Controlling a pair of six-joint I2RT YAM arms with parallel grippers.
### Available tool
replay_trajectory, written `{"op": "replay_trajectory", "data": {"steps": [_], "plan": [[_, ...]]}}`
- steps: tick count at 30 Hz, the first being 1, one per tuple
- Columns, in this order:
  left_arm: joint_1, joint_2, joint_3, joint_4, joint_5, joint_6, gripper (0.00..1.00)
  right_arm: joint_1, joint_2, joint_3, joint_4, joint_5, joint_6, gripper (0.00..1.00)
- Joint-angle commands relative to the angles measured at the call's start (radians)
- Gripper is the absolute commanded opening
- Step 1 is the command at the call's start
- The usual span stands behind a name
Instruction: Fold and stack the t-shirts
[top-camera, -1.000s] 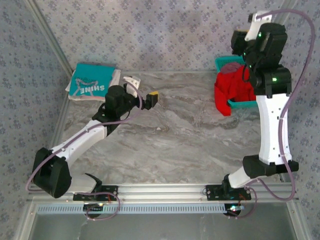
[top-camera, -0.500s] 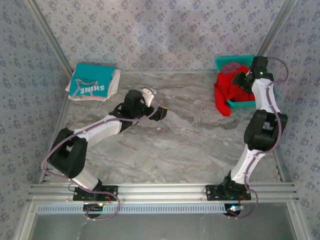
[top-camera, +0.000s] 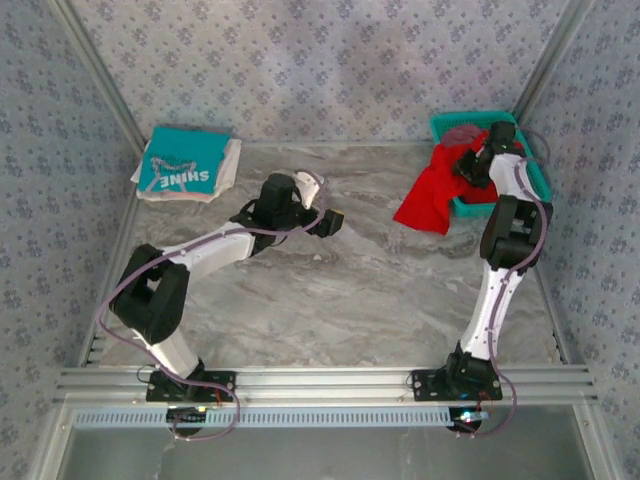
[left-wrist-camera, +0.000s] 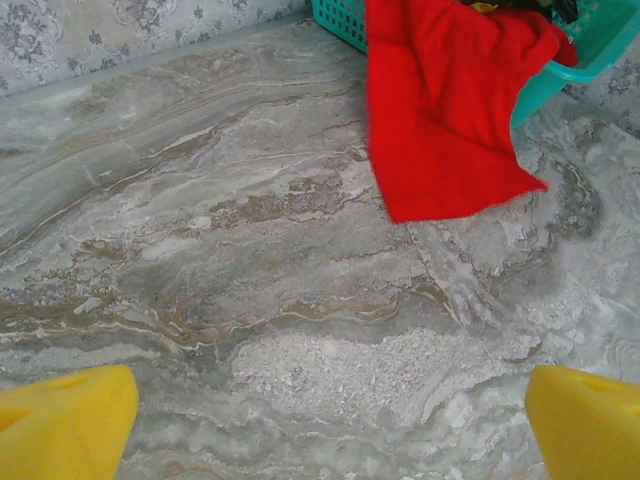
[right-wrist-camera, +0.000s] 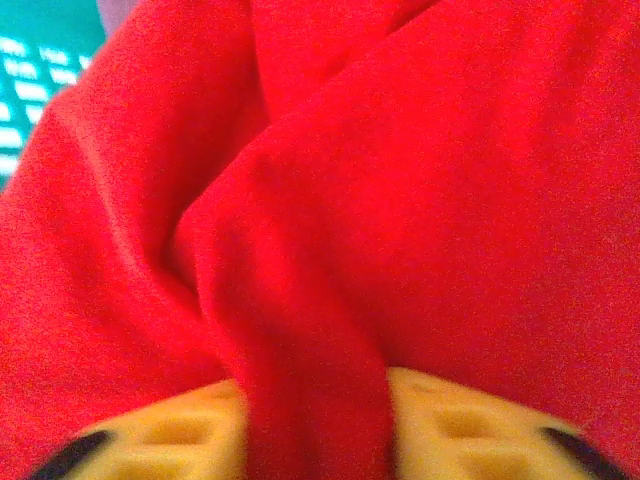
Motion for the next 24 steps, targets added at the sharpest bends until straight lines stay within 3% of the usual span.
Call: {"op": "replay_trajectory", "data": {"steps": [1,6,17,24], "plan": [[-0.005,-0.009,0.027,-0.018,-0.003,0.031,1.0,0.005,0.012,0.07,0.039,-0.048,0.041,0.16],[-0.005,-0.042,0.007,-0.015,-0.024,0.034,1.0,0.016,-0.091,0.066,0.072,0.014,0.048,0.0],[0.001,-0.183,-0.073,0.073,-0.129,0.021,1.0,0.09,-0.449,0.084,0.014,0.149,-0.034,0.0],[0.01,-0.299,-0.113,0.083,-0.126,0.05,1.0,0.27,-0.577,0.277,-0.131,0.299,-0.226,0.0]]}}
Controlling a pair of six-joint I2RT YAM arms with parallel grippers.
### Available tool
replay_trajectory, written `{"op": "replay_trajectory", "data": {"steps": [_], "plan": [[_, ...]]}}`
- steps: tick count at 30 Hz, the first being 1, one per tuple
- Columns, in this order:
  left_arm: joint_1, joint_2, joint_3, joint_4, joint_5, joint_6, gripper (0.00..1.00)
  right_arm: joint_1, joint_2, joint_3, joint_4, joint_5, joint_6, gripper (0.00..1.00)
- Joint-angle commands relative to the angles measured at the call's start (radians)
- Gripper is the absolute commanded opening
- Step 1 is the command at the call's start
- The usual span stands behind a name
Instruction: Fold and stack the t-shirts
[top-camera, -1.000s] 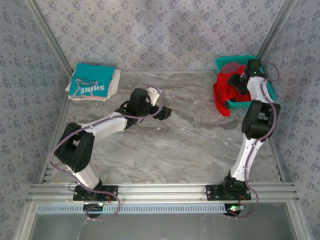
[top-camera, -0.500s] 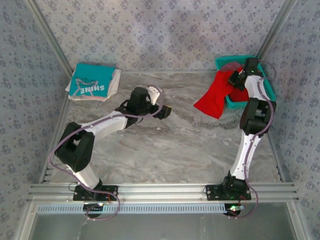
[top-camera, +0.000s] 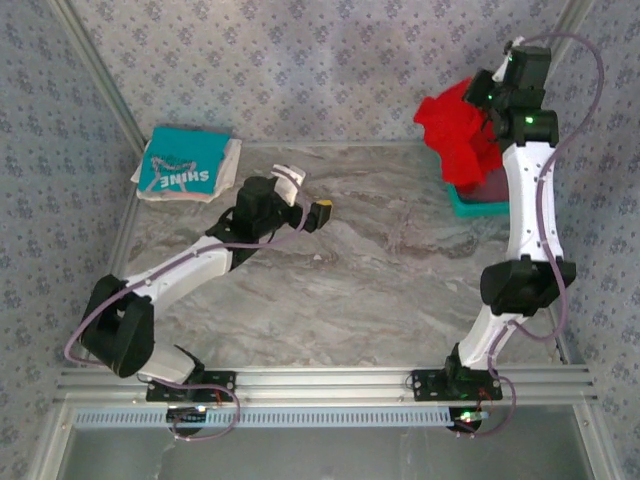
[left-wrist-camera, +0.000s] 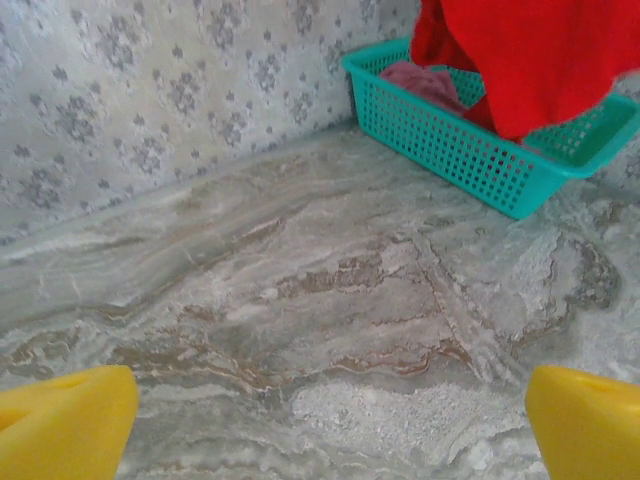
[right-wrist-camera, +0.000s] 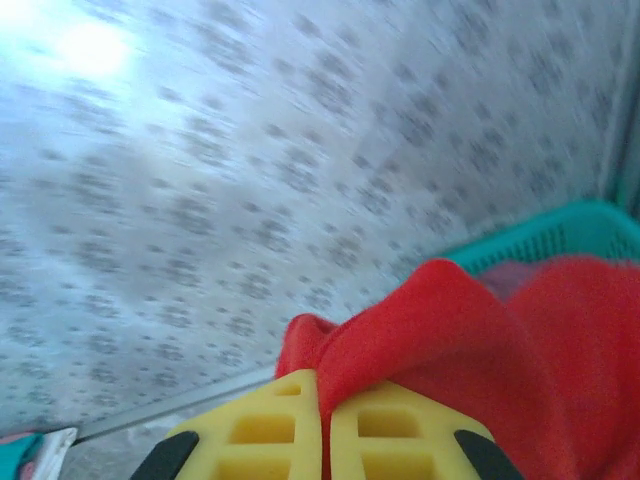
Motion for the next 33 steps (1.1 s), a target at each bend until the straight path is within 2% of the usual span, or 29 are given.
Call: {"op": "replay_trajectory", "data": {"steps": [1,6,9,13,15,16,19,20,22,23,25,29,33], "plan": [[0.007,-0.069,-0.002,0.012,-0.003,0.031,1.0,0.097,-0.069,0.087,-0.08,0.102,-0.146,0.0],[0.007,-0.173,-0.061,0.019,-0.029,0.039,1.0,0.208,-0.172,0.086,-0.099,0.042,-0.148,0.0],[0.009,-0.26,-0.125,0.043,-0.041,0.028,1.0,0.293,-0.251,-0.021,-0.052,-0.002,-0.136,0.0],[0.016,-0.342,-0.188,0.056,-0.029,0.023,1.0,0.444,-0.359,-0.247,0.091,0.052,-0.119,0.0],[0.017,-0.357,-0.208,0.044,-0.024,0.029,1.0,0.474,-0.397,-0.384,0.182,0.071,-0.063,0.0],[0.022,-0.361,-0.222,0.052,-0.026,0.022,1.0,0.478,-0.41,-0.486,0.247,0.078,-0.007,0.0],[0.051,-0.337,-0.256,0.084,-0.018,-0.012,1.0,0.468,-0.372,-0.634,0.323,0.079,0.084,0.0],[0.066,-0.322,-0.26,0.086,-0.003,-0.023,0.99,0.459,-0.338,-0.667,0.345,0.056,0.12,0.04],[0.095,-0.269,-0.262,0.094,0.042,-0.049,0.99,0.44,-0.253,-0.7,0.388,-0.022,0.164,0.25],[0.098,-0.238,-0.264,0.1,0.051,-0.05,0.99,0.428,-0.198,-0.685,0.379,-0.051,0.182,0.32],[0.098,-0.171,-0.242,0.074,0.058,-0.045,0.98,0.406,-0.102,-0.637,0.34,-0.106,0.17,0.39],[0.068,-0.086,-0.215,0.01,0.065,-0.038,0.96,0.362,-0.012,-0.615,0.304,-0.141,0.162,0.46],[0.023,-0.085,-0.211,-0.128,0.025,-0.037,0.96,0.329,-0.095,-0.765,0.332,-0.107,0.134,0.48]]}}
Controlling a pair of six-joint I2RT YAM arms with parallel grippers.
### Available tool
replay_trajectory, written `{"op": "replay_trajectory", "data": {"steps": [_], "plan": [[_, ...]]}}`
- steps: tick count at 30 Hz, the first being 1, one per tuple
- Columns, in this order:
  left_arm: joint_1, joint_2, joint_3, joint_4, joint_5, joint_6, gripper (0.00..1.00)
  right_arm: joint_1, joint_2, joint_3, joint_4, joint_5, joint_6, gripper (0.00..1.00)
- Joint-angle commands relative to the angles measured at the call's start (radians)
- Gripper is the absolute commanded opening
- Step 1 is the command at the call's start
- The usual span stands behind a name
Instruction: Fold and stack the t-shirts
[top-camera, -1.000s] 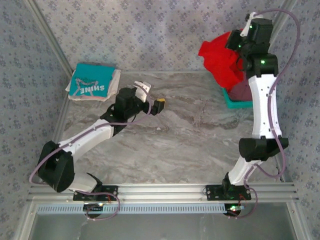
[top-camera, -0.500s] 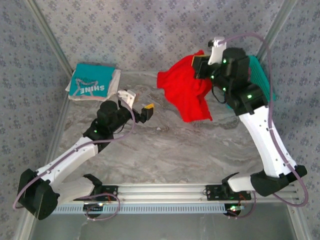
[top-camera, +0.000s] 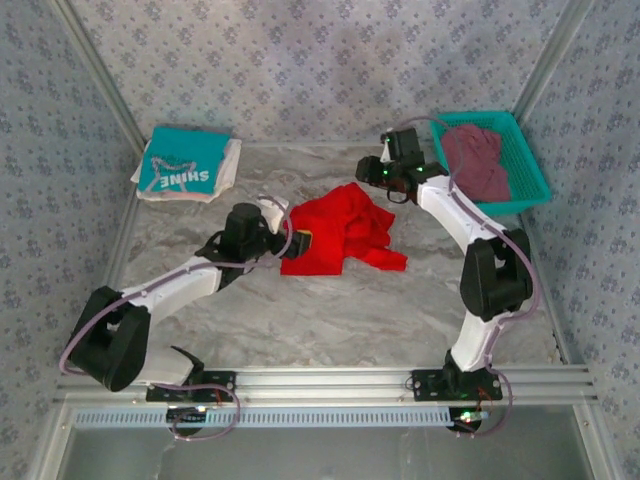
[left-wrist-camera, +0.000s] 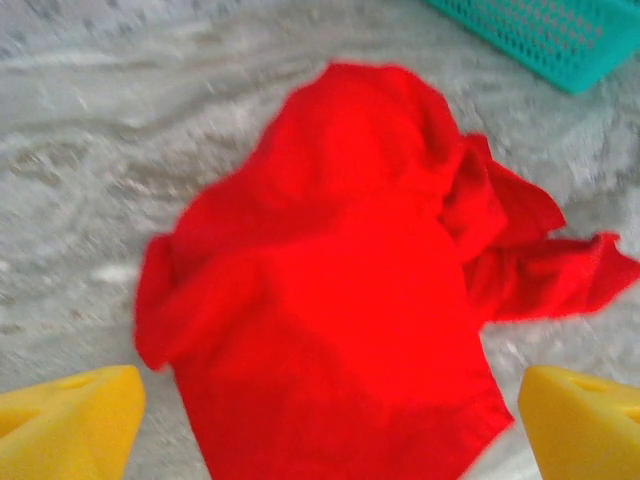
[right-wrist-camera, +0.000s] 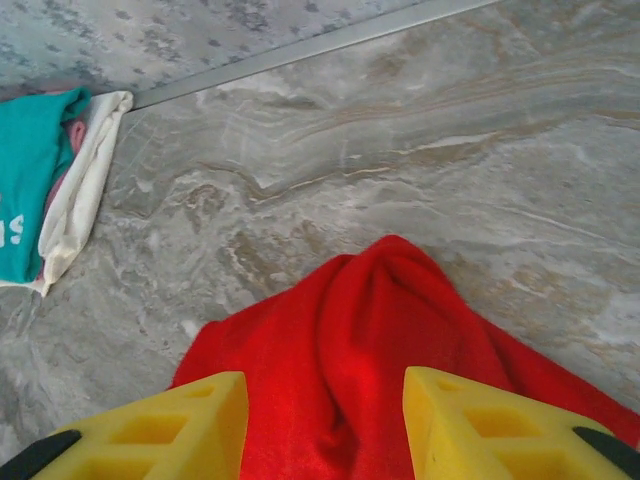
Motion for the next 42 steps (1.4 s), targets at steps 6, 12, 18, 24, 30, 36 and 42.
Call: {"op": "replay_trajectory", "data": {"steps": [6,12,18,24,30,36,42], "plan": [[-0.037,-0.053,-0.066,-0.192,-0.04,-0.12,0.95,-0.025,-0.255,-0.373,0.039,0.071,-0.069,0.55],[-0.026,0.048,-0.104,-0.192,-0.067,-0.155,0.92,-0.045,-0.289,-0.568,0.054,0.082,-0.056,0.59],[0.022,0.171,-0.076,-0.103,-0.05,-0.161,0.78,-0.047,-0.248,-0.62,0.076,0.036,-0.035,0.6],[0.033,0.246,-0.062,-0.045,-0.031,-0.158,0.55,-0.051,-0.208,-0.642,0.093,0.042,-0.016,0.62],[0.039,0.262,-0.069,-0.016,0.001,-0.172,0.19,-0.063,-0.154,-0.662,0.118,-0.004,0.013,0.61],[0.061,0.168,-0.077,-0.01,-0.028,-0.211,0.0,-0.063,-0.147,-0.652,0.15,-0.045,0.011,0.28],[0.082,0.027,-0.083,-0.013,-0.026,-0.248,0.0,-0.063,-0.196,-0.64,0.163,-0.042,0.003,0.1]]}}
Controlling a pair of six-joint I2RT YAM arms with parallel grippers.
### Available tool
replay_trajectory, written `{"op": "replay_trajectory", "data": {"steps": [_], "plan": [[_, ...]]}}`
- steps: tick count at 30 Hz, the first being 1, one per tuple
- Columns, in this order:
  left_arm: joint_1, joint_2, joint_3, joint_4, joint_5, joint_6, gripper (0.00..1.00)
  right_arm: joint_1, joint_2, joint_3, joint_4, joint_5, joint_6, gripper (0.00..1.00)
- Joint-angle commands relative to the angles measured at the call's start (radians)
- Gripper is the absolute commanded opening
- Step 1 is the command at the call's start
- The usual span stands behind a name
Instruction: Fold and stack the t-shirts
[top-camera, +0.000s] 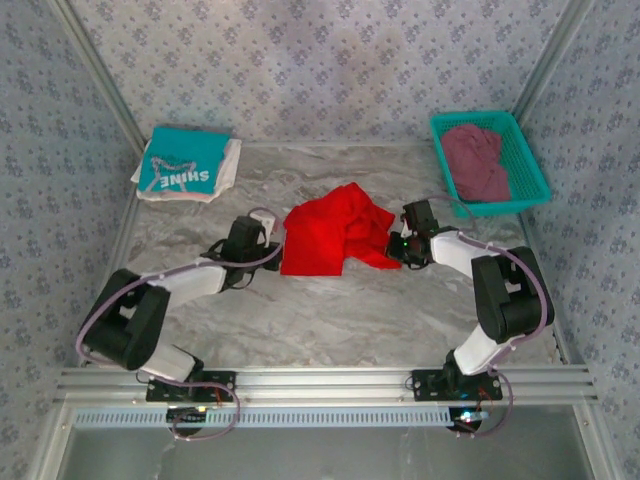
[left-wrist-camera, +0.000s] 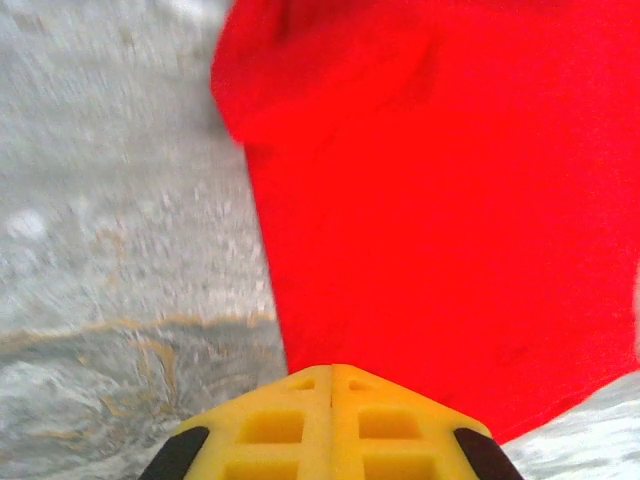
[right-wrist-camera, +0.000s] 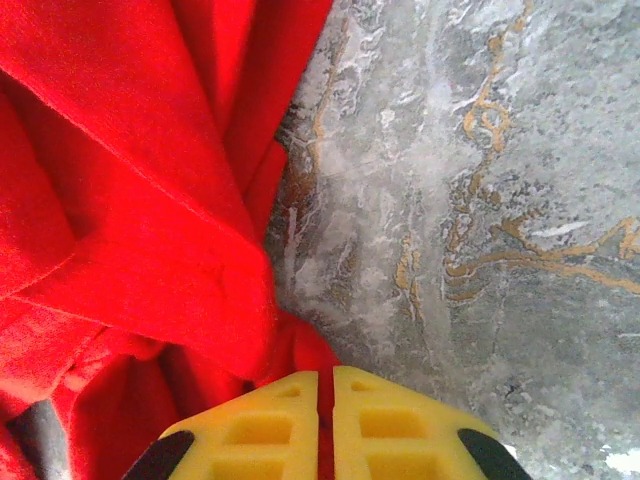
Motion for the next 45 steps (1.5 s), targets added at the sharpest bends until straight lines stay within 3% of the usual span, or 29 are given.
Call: {"op": "replay_trajectory", "data": {"steps": [1,3,9,15,18,20,25,35,40,42,43,45], "plan": [[0.007,-0.074,0.009,0.007,0.033,-0.018,0.04,-0.004,-0.045,0.016,0.026,-0.014,-0.008,0.11],[0.006,-0.066,0.025,-0.035,0.052,-0.016,0.34,-0.003,-0.049,0.024,0.01,-0.003,-0.014,0.13],[-0.032,0.05,0.077,-0.131,0.072,-0.008,0.57,0.004,-0.059,0.001,0.04,0.014,-0.014,0.12],[-0.083,0.156,0.103,-0.15,0.039,-0.016,0.57,0.012,-0.083,-0.014,0.038,0.046,-0.02,0.12],[-0.083,0.201,0.109,-0.132,0.057,-0.028,0.51,0.012,-0.087,-0.007,0.02,0.065,-0.024,0.12],[-0.083,0.22,0.107,-0.113,0.074,-0.033,0.46,0.012,-0.088,-0.013,0.031,0.065,-0.024,0.12],[-0.083,0.217,0.106,-0.162,0.003,-0.041,0.21,0.008,-0.092,0.002,0.016,0.068,-0.031,0.12],[-0.078,0.018,0.066,-0.201,-0.095,-0.037,0.0,0.001,-0.101,0.006,0.054,0.065,-0.041,0.12],[-0.054,-0.064,0.04,-0.187,-0.09,-0.033,0.03,0.002,-0.166,-0.014,0.054,0.105,-0.068,0.1],[-0.052,-0.057,0.047,-0.202,-0.065,-0.028,0.39,0.002,-0.191,-0.027,0.069,0.11,-0.082,0.11],[-0.053,-0.038,0.06,-0.222,-0.057,-0.036,0.46,0.002,-0.198,-0.026,0.063,0.114,-0.088,0.11],[-0.063,0.011,0.089,-0.264,-0.036,-0.037,0.47,0.003,-0.206,-0.025,0.057,0.12,-0.088,0.12]]}}
